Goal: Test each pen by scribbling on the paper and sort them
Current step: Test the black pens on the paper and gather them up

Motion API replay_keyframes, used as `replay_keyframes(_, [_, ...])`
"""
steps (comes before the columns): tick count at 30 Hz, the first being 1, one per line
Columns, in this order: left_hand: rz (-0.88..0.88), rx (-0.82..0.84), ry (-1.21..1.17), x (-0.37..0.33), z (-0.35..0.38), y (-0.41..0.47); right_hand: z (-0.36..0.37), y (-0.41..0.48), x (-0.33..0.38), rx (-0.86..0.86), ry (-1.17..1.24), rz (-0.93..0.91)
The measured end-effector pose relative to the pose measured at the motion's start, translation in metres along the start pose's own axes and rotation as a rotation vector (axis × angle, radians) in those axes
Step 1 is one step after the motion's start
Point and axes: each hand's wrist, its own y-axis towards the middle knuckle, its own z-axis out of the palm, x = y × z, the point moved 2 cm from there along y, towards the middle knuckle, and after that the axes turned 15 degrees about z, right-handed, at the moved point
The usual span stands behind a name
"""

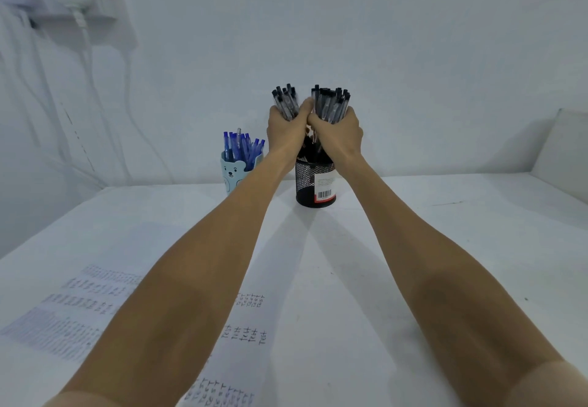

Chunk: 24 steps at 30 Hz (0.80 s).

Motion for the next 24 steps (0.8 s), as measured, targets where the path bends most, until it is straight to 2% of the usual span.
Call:
replay_keyframes(6, [-0.079,0.237,-0.041,-0.005,0.003,-0.018,-0.008,-0.005,-0.012,0.179,0.056,0.013])
replay_keyframes(9, [-0.049,0.212,-0.033,-0.009,0.002,-0.022,-0.006,-0.01,-0.013,0.197,0.056,0.003])
replay_keyframes(14, [-0.12,0.153,-0.053,-0.013,0.003,-0.026,-0.002,-0.019,-0.011,0.099,0.061,0.003])
replay_keyframes(19, [0.036,0.142,-0.022,-0.011,0.005,-0.028,0.005,-0.021,-0.009,-0.066,0.032,-0.015])
replay_keyframes(24, [0.008,0.098,-0.089,-0.015,-0.001,-0.031,0.005,-0.02,-0.011,-0.113,0.063,0.011])
